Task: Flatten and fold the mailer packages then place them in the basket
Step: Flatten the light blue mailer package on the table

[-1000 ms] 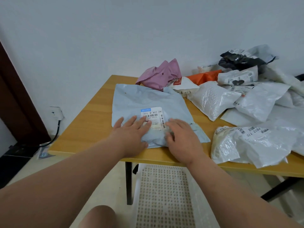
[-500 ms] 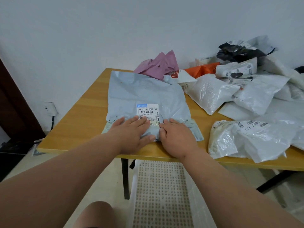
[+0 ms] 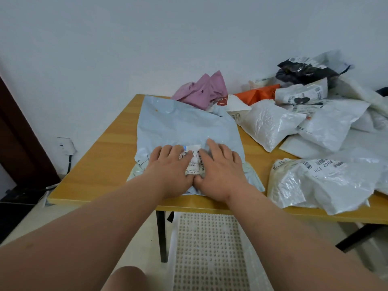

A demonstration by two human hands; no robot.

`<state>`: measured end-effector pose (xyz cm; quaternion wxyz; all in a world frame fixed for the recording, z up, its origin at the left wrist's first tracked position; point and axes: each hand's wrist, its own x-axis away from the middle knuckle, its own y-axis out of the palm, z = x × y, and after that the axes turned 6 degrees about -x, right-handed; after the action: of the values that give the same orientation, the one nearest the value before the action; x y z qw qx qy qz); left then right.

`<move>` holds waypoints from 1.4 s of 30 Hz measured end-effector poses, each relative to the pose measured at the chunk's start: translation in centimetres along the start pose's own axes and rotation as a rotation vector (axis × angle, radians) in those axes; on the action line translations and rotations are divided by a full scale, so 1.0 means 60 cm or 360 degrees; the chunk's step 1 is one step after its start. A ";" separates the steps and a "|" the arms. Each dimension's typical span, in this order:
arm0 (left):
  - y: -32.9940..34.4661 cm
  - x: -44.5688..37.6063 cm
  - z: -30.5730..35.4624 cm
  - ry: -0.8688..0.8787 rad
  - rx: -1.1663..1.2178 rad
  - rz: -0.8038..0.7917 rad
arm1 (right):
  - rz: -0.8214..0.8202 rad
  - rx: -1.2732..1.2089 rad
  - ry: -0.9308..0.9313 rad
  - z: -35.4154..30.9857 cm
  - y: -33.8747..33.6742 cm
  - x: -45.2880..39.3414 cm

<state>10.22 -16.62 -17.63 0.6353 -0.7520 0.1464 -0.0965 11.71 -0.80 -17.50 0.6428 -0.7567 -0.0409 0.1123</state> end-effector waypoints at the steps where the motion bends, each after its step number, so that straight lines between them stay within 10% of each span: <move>1: 0.005 -0.002 -0.001 0.0009 0.0037 -0.0030 | -0.0051 0.0000 -0.0006 0.004 0.006 -0.003; 19: -0.014 -0.046 -0.022 0.0137 0.0134 -0.0504 | -0.0224 -0.0156 0.0056 0.022 0.027 -0.037; 42: 0.004 -0.033 -0.018 0.0108 0.0185 -0.0315 | -0.0201 -0.0216 0.0089 0.017 0.027 -0.034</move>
<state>7.98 -16.99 -17.59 0.6598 -0.7211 0.0871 -0.1924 9.40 -0.54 -19.00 0.5966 -0.7973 -0.0779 0.0474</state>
